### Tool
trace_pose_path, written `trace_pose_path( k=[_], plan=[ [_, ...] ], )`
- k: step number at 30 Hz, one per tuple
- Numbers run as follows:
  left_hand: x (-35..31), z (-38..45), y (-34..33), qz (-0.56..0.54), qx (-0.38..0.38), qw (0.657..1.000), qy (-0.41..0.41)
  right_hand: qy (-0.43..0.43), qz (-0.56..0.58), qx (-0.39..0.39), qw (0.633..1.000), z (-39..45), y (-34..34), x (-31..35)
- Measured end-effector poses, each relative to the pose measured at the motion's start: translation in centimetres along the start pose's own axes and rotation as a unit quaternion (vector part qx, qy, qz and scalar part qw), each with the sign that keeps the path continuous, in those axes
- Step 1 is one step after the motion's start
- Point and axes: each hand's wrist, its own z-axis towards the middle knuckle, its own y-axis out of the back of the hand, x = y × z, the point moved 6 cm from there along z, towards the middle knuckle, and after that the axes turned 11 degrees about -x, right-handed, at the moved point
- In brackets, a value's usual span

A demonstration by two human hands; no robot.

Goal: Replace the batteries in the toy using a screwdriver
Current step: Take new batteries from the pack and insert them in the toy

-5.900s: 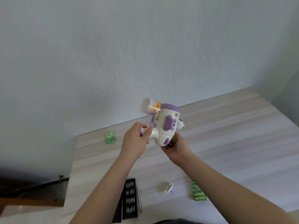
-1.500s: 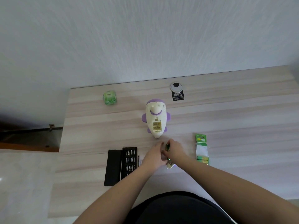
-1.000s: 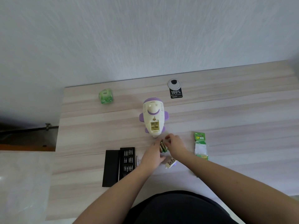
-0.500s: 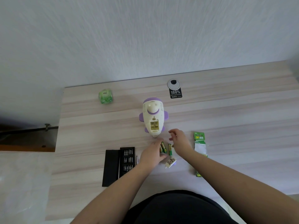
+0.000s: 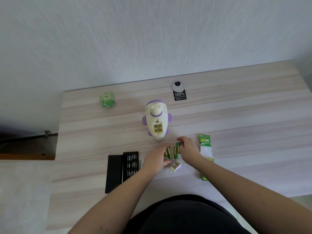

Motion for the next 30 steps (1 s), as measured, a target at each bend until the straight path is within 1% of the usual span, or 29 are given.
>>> trace_pose_path(
  k=[3,5,8,11,14,16,20,23,30],
  plan=[
    [0.2,-0.1,0.1,0.009,-0.001,1.0,0.014,0.021,-0.049,-0.004,0.999,-0.3,0.3,-0.8],
    [0.2,-0.3,0.2,0.008,-0.005,1.0,0.023,0.03,-0.075,0.011,0.997,-0.3,0.1,-1.2],
    [0.1,-0.6,0.0,0.003,-0.011,1.0,0.017,0.034,-0.094,0.039,0.994,-0.5,-0.4,-1.5],
    [-0.1,-0.8,-0.1,0.01,-0.021,1.0,0.008,0.042,-0.123,0.044,0.991,-0.5,-0.8,-1.0],
    [-0.5,-0.7,-0.1,0.006,-0.031,0.999,0.015,0.079,-0.167,0.06,0.981,-0.4,-1.2,0.1],
    [-0.6,-0.6,-0.1,0.012,-0.038,0.999,0.028,0.098,-0.176,0.065,0.977,-0.4,-1.3,0.4],
    [-0.5,-0.4,-0.1,0.046,-0.046,0.996,0.056,0.08,-0.196,0.034,0.977,-0.5,-0.9,0.6],
    [-0.5,-0.4,0.0,0.041,-0.056,0.997,0.046,0.06,-0.189,0.017,0.98,-0.7,-0.6,0.9],
    [0.4,-0.7,0.5,0.017,-0.067,0.997,0.022,0.025,-0.174,0.057,0.983,-0.8,-1.1,1.2]
  ],
)
